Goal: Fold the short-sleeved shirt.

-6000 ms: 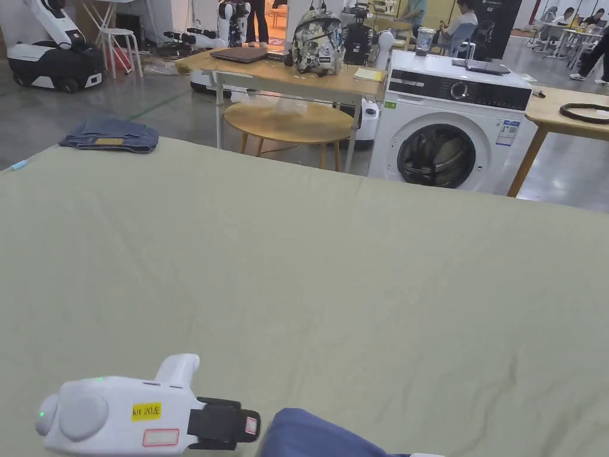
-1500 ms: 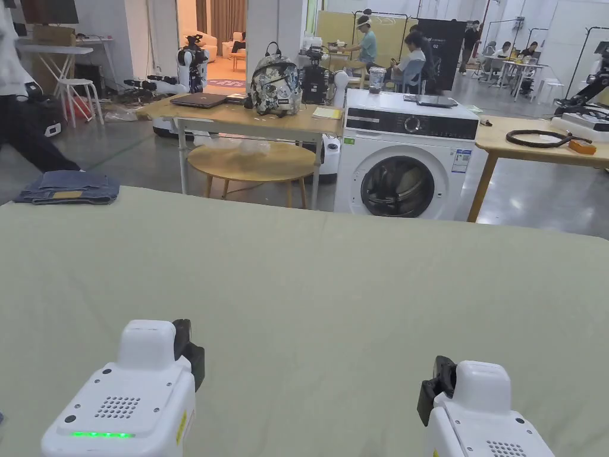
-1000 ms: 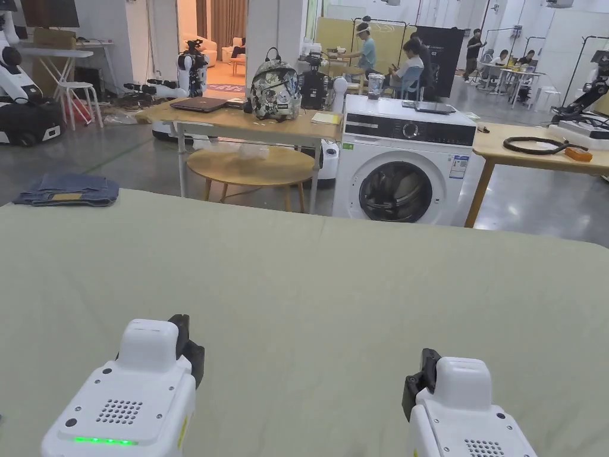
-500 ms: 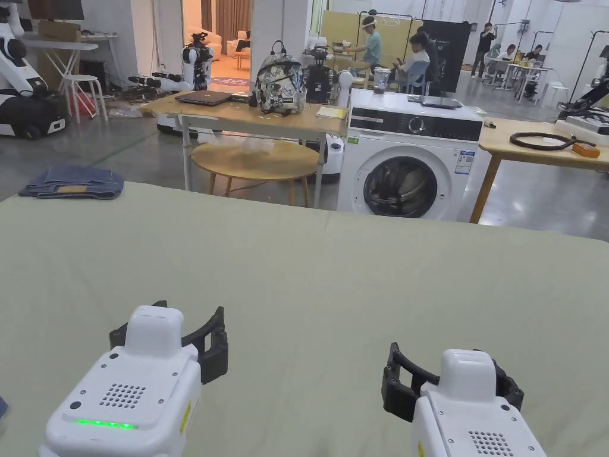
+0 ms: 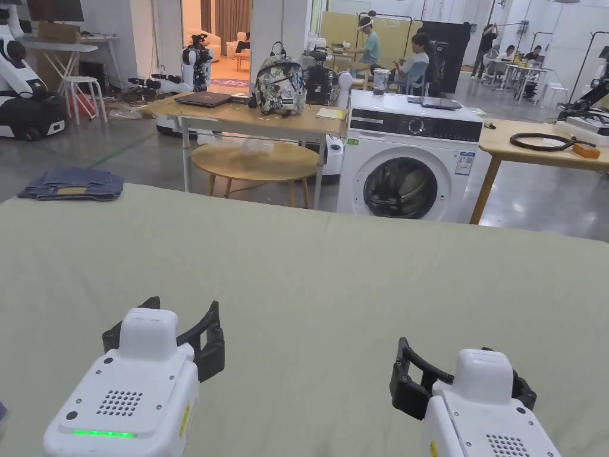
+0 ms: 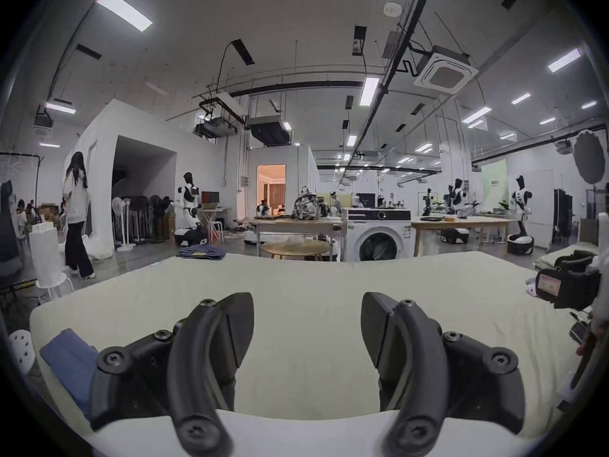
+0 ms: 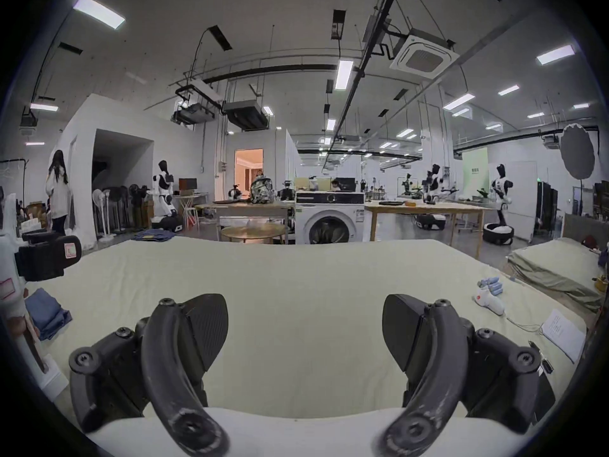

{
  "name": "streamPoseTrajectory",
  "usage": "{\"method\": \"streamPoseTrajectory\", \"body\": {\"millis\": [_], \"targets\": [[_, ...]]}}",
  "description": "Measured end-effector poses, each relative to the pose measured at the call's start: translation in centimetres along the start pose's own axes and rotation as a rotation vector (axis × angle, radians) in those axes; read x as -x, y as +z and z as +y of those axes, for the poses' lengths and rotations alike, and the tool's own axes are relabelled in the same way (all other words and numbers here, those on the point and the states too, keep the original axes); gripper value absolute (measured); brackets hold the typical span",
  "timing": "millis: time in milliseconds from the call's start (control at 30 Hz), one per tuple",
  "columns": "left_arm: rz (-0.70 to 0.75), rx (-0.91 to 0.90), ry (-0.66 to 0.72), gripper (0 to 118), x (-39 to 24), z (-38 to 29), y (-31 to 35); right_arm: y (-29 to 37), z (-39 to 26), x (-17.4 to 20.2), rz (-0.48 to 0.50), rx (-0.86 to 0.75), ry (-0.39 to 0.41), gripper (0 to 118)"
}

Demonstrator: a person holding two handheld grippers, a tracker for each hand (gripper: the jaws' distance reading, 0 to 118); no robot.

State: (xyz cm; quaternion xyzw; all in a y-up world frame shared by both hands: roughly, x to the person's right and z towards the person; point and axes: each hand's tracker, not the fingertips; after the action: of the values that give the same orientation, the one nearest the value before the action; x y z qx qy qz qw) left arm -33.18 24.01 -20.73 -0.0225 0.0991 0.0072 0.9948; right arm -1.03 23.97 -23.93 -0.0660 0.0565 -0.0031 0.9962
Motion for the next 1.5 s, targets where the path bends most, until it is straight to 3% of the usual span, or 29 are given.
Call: {"method": "streamPoseTrajectory", "body": {"millis": [100,267,433,667,967,1133,1500], "targets": [[-0.029,0.004,0.024,67,0.3,0.0,-0.2,-0.2,0.1,0.3,-0.052,-0.004,0.012,98],[-0.050,0.020,-0.021,67,0.1,0.1,-0.5,-0.5,0.2,0.5,-0.042,0.006,0.017,98],[-0.048,0.042,-0.024,67,0.3,0.0,-0.8,-1.2,0.4,-0.2,-0.008,0.062,-0.074,98],[-0.012,0.058,0.022,67,1.1,-0.1,-1.0,-1.6,0.7,-0.3,-0.008,0.096,-0.098,98],[-0.034,0.050,0.040,67,1.7,-0.3,-0.5,-1.9,1.3,-0.7,0.018,0.145,-0.200,98],[-0.075,0.083,0.107,67,2.2,-0.4,-0.6,-2.1,1.9,0.0,-0.074,0.171,-0.152,98],[-0.009,0.060,0.046,67,1.6,-0.5,-0.6,-2.4,1.4,0.3,-0.140,0.186,-0.112,98]]}}
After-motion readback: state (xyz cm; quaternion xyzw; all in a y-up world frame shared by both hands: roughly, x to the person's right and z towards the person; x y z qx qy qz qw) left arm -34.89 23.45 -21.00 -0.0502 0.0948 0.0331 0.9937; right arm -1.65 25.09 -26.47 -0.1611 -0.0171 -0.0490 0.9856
